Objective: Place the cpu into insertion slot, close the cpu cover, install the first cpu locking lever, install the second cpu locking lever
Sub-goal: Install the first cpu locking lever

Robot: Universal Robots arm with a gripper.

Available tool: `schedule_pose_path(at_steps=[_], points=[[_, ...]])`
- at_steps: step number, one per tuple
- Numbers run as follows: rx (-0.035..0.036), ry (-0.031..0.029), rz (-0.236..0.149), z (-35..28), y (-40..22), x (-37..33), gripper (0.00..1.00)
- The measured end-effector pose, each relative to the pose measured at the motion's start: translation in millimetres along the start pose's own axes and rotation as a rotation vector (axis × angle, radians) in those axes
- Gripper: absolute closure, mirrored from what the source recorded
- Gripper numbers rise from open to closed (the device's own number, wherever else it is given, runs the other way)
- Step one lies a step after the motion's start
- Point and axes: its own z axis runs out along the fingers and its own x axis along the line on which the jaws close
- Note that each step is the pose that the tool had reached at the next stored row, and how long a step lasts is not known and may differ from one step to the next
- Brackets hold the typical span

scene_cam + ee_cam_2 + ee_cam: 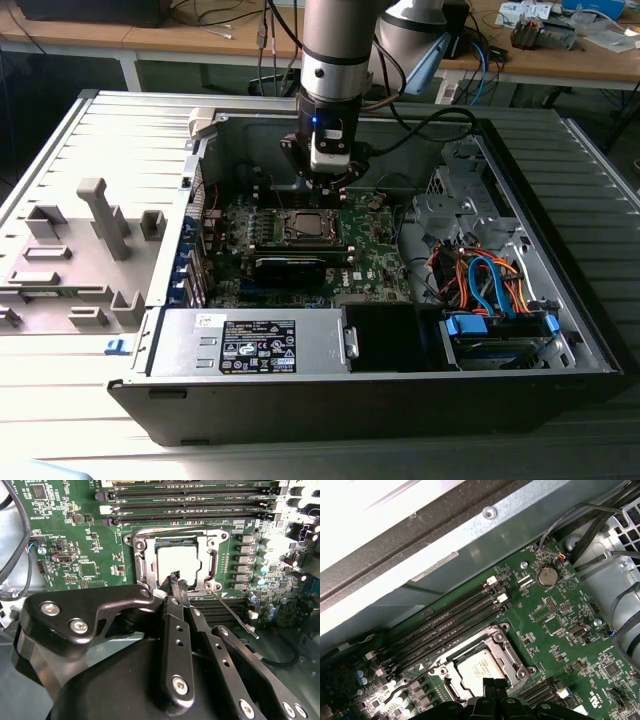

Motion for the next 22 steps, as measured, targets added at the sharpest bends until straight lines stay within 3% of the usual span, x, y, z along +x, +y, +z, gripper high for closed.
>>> schedule_pose_path(at_steps=[22], points=[[0.0002, -0.0006, -0.02, 0.0, 0.0, 0.0, 0.89]])
